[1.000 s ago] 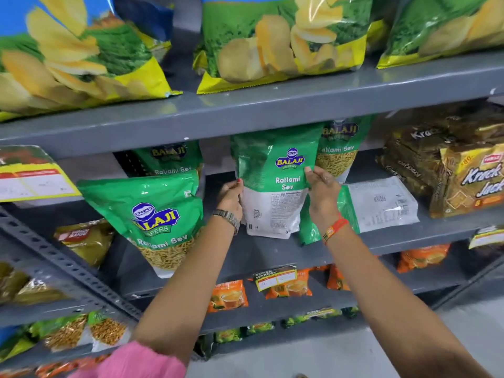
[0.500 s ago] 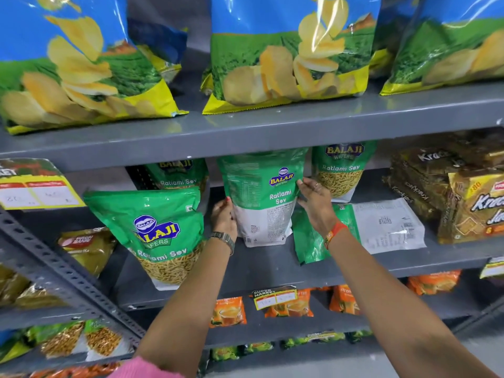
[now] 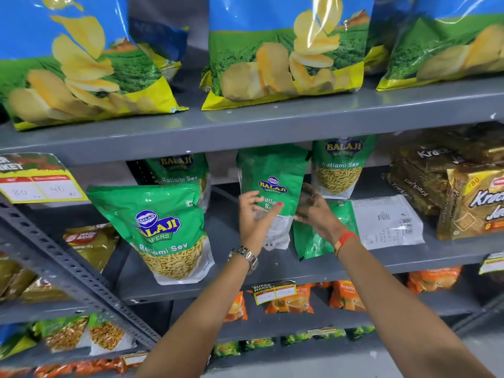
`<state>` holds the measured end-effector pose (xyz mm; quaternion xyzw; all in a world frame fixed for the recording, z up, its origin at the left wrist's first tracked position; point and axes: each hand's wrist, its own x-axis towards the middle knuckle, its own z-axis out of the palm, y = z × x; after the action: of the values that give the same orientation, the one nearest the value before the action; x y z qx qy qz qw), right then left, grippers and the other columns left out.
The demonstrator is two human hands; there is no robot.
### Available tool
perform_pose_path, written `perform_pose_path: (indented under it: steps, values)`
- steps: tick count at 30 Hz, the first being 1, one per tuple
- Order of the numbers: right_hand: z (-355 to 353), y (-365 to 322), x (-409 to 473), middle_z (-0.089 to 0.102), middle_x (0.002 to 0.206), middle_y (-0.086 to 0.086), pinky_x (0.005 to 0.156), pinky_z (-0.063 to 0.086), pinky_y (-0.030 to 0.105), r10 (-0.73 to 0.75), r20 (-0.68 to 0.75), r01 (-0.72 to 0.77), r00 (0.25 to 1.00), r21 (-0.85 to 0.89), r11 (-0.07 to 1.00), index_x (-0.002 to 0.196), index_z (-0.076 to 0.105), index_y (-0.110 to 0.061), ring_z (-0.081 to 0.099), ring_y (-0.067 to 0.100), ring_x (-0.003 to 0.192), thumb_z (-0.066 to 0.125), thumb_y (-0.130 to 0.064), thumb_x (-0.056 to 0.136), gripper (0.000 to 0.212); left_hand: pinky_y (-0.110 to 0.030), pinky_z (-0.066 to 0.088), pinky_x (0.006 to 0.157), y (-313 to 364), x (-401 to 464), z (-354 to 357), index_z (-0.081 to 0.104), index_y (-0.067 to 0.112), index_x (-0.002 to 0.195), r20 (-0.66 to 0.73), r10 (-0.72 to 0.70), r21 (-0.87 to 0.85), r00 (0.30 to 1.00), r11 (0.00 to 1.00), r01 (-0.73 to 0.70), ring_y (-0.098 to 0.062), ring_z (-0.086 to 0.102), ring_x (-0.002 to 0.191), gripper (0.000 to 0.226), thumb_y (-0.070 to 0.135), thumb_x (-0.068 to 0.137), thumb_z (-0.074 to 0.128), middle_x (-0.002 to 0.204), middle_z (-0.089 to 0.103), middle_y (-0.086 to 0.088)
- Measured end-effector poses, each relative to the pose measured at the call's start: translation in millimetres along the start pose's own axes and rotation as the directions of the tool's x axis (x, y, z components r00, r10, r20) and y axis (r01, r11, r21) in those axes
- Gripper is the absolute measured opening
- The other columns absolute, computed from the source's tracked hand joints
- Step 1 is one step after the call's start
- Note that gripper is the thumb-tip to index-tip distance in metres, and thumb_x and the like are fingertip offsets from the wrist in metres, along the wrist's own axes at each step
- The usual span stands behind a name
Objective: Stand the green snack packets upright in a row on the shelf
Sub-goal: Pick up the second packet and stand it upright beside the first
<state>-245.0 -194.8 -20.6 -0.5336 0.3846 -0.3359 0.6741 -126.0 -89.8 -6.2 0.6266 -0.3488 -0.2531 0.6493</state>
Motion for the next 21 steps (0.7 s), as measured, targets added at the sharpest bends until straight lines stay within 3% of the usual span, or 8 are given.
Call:
perform_pose_path:
  steps: [2,5,10,12,16,19,21]
  values:
    - [2.7,4.3,-3.5,0.049,0.128,0.013,0.050,0.055,0.019,0.011,-0.006,-0.011,1.000,-0.016,1.000,0.144,0.015,-0.019,0.060,0.018,0.084,0.049,0.014,0.082,0.078,-0.004,0.039,0.080,-3.2,-9.5,1.5,0.039,0.027,0.115,0.140,0.062,0.134,0.988,0.988,-0.081,-0.011,0.050,0.096,0.074,0.037,0.054,0.079,0.110,0.050,0.003]
    - [11.5,10.8,-7.2,0.044,0.136,0.017,0.046,0.052,0.017,0.001,-0.036,-0.002,0.999,-0.026,1.000,0.144,0.012,-0.022,0.057,0.023,0.098,0.060,0.006,0.081,0.084,-0.020,0.038,0.093,-7.2,-13.8,0.6,0.037,0.019,0.124,0.120,0.138,0.260,0.983,0.951,-0.165,-0.015,0.047,0.110,0.086,0.034,0.051,0.080,0.117,0.045,0.004]
    - [25.1,6.7,-10.6,0.038,0.135,0.013,0.046,0.050,0.014,-0.021,-0.011,0.020,1.000,-0.138,0.990,0.145,0.010,-0.019,0.052,0.014,0.088,0.070,-0.007,0.076,0.092,-0.036,0.049,0.084,-8.3,-10.2,1.9,0.044,0.010,0.118,-0.065,0.262,0.458,0.963,0.865,-0.205,-0.027,0.055,0.105,0.069,0.029,0.060,0.076,0.119,0.051,-0.010]
    - [23.5,3.2,-10.3,0.038,0.133,0.008,0.053,0.052,0.017,-0.033,0.000,0.033,0.999,-0.189,0.981,0.145,0.010,-0.019,0.050,0.019,0.105,0.074,-0.016,0.074,0.095,-0.036,0.050,0.077,-11.1,-9.9,0.7,0.048,0.008,0.110,-0.095,0.309,0.495,0.946,0.839,-0.225,-0.027,0.058,0.098,0.059,0.028,0.061,0.074,0.113,0.057,-0.010]
    - [11.0,-5.1,-5.4,0.040,0.136,0.009,0.083,0.055,0.033,-0.063,-0.004,0.062,0.998,-0.114,0.991,0.143,0.019,-0.019,0.046,0.023,0.121,0.067,-0.030,0.080,0.080,-0.021,0.043,0.055,-14.4,-11.1,-8.6,0.050,0.008,0.090,-0.154,0.273,0.389,0.950,0.900,-0.196,-0.014,0.056,0.062,0.032,0.018,0.063,0.064,0.081,0.064,-0.002]
    - [4.9,-14.2,2.1,0.050,0.124,-0.005,0.105,0.043,0.048,-0.091,0.021,0.092,0.996,-0.044,0.995,0.138,0.032,-0.020,0.045,0.017,0.121,0.060,-0.035,0.086,0.061,-0.011,0.037,0.048,-15.0,0.3,-17.4,0.045,0.013,0.079,-0.144,0.199,0.167,0.969,0.970,-0.174,0.003,0.048,0.049,0.017,0.007,0.067,0.055,0.063,0.053,0.003]
    - [5.3,-21.2,7.2,0.049,0.120,-0.013,0.110,0.034,0.052,-0.101,0.061,0.102,0.993,-0.019,0.995,0.133,0.040,-0.023,0.040,0.012,0.123,0.054,-0.038,0.088,0.050,-0.007,0.034,0.045,-8.9,13.9,-19.5,0.045,0.017,0.072,-0.172,0.089,-0.012,0.981,0.996,-0.092,0.007,0.046,0.045,0.023,-0.005,0.072,0.049,0.061,0.050,0.001]
